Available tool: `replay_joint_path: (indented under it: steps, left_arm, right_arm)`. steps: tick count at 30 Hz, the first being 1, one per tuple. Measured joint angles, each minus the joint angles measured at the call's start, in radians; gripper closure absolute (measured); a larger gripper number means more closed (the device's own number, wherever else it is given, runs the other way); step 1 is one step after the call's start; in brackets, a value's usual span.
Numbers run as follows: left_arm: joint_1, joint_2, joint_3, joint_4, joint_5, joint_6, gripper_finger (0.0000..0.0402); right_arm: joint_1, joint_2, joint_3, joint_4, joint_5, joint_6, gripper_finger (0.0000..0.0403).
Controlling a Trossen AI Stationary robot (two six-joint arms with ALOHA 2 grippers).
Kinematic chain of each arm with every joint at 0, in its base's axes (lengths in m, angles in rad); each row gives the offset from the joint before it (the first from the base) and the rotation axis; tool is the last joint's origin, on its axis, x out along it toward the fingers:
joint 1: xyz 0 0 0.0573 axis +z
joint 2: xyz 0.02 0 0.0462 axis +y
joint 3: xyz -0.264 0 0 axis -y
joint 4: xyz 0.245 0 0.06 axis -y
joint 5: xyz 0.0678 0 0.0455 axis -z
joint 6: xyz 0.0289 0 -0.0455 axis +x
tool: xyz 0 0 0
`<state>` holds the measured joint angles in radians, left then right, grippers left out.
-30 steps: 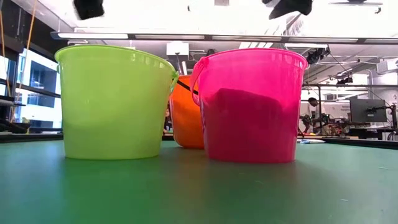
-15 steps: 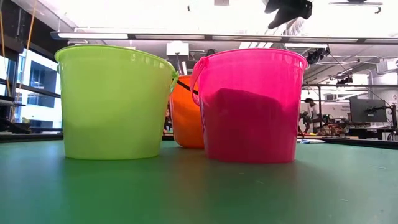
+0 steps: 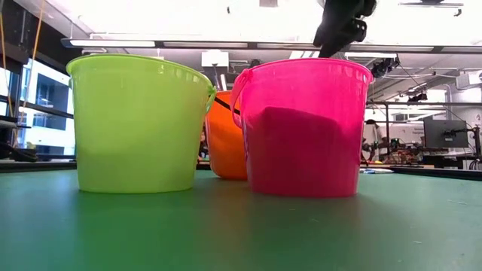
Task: Sort candy by brand, put in halloween buckets
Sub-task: Put the white chocolate bar into the green bucket
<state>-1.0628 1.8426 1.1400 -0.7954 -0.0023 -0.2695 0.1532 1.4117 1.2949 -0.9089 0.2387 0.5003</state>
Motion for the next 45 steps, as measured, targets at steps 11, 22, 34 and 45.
replay_joint_path:
  steps: [11, 22, 34, 45]
  left_arm:
    - [0.033, 0.034, 0.002, 0.010, -0.021, 0.062, 0.0214]
    - [0.059, -0.014, -0.006, -0.037, -0.099, -0.010, 0.0371]
    - [0.233, -0.459, 0.001, -0.220, -0.258, -0.134, 0.0386]
    - [0.559, -0.553, -0.003, 0.067, -0.356, 0.093, 0.0367]
  right_arm:
    - [0.000, 0.029, 0.000, 0.000, -0.034, 0.042, 0.0169]
    - [0.000, 0.029, 0.000, 0.000, -0.046, 0.038, 0.0169]
    - [0.000, 0.025, 0.000, 0.000, -0.085, 0.016, 0.0169]
    - [0.064, -0.059, 0.000, -0.023, -0.057, 0.098, 0.0169]
